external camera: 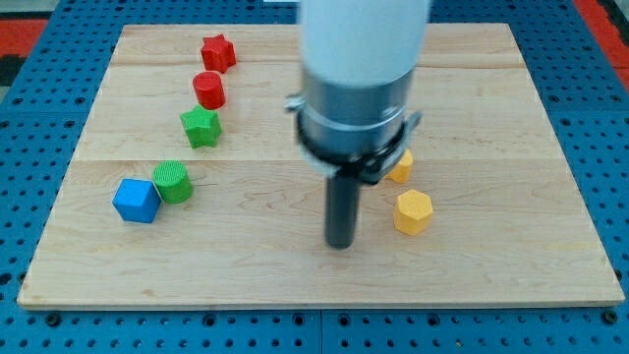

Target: Move blue cube below the green circle

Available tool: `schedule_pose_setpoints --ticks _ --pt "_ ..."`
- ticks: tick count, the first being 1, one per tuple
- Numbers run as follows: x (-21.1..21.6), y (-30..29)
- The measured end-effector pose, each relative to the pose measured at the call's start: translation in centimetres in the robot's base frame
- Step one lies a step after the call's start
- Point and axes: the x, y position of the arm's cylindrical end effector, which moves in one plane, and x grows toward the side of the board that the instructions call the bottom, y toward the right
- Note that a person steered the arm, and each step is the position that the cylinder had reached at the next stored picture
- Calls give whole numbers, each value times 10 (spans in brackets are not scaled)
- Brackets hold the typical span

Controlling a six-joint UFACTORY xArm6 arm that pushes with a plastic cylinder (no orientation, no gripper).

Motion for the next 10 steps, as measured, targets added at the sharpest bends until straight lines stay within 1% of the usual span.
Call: schedule_pose_setpoints --ticks 1,2,3,4,5,6,7,8,10 --pt "36 -68" --pt "50 -174" --pt "26 -269" --pt "-31 -311" --pt "-50 -302" --pt "-72 -265" --pt "-78 -219" --pt "-58 -200" --pt "-33 -185"
